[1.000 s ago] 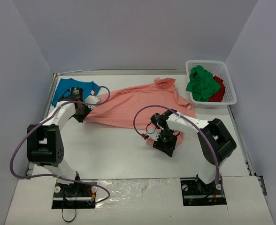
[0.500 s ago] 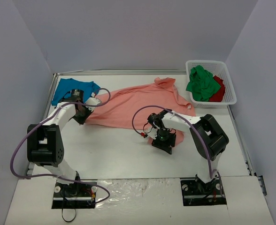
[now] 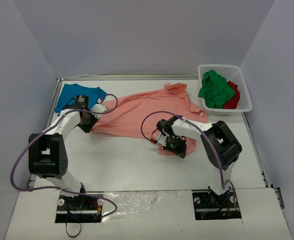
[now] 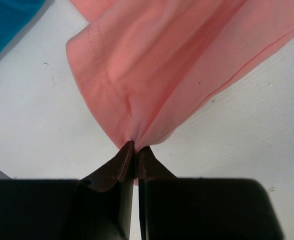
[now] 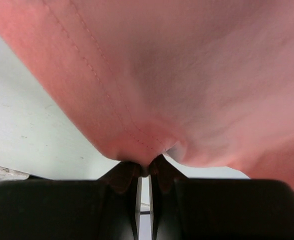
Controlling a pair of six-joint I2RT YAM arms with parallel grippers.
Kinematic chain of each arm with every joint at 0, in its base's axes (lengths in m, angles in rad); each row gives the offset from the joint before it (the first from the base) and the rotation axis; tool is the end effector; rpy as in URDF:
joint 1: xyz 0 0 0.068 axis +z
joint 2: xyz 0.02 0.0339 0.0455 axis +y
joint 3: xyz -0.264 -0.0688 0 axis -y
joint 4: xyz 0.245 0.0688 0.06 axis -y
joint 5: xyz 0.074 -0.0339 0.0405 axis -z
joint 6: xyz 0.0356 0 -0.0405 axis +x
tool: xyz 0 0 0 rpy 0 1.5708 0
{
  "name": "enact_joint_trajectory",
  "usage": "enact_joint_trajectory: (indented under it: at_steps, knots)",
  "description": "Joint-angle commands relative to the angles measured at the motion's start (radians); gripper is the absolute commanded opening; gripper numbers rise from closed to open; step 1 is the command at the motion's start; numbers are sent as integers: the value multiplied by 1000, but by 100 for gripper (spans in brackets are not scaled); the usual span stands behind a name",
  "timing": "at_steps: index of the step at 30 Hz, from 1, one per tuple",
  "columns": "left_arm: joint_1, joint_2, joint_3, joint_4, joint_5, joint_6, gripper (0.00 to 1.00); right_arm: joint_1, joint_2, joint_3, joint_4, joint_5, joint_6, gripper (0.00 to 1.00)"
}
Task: Fold and stack the t-shirts
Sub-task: Grap the side of the flattened tshirt closest away from the robot with both arms
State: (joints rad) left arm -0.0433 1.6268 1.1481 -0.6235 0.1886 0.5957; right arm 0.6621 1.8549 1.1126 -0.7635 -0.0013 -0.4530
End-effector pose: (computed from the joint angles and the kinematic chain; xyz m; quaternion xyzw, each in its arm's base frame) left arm 0.3285 -0.0209 0.2203 0.3249 0.9125 -0.0251 0.2473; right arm 0.2541 0.1981 0.1361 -0.5288 0.8481 0.0040 0.0322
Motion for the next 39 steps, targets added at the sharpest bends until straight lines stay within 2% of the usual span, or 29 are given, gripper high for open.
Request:
enact_joint_trajectory:
  at_steps: [1,12,18,31,39]
  knots:
    - [8,-88,4,-25,31,15,2,-5,-92,26,-31,-20,4,0]
    - [8,-287,-11,-108,68,21,2,-77,-459,38,-137,-77,39,0]
    - [8,-369,-17,-151,97,19,3,-189,-517,67,-187,-152,-24,0]
    - [6,-508,-125,-220,146,50,3,-203,-389,128,-263,-252,-157,0]
    - [6,-544,-149,-252,157,41,2,-312,-191,265,-264,-246,-213,0]
